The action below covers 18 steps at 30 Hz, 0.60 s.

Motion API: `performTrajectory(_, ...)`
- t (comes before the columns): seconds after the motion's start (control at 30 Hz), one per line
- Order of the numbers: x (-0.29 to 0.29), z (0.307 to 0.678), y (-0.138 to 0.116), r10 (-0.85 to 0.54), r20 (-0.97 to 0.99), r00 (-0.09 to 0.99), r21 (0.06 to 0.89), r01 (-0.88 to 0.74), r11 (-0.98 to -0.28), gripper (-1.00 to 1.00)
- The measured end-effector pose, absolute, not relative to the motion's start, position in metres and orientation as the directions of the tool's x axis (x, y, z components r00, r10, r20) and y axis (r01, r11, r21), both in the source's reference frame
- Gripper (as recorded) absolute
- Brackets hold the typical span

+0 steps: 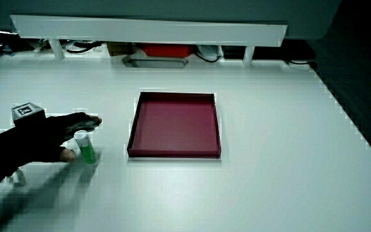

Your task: Pick glue stick

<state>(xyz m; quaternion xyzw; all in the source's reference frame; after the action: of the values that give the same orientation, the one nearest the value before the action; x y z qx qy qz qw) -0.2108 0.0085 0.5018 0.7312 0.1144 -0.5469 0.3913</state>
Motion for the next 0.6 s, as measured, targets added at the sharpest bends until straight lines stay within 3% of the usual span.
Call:
performTrajectory(0.27, -0.212, 0.506, 0.009, -0.268, -0.895, 0.357, 0.439, 0.591, -0.677, 0.0)
performTrajectory(0.6, -0.221, 0.514, 0.008, -0.278, -0.897, 0.343, 0.433, 0.557, -0.709, 0.4)
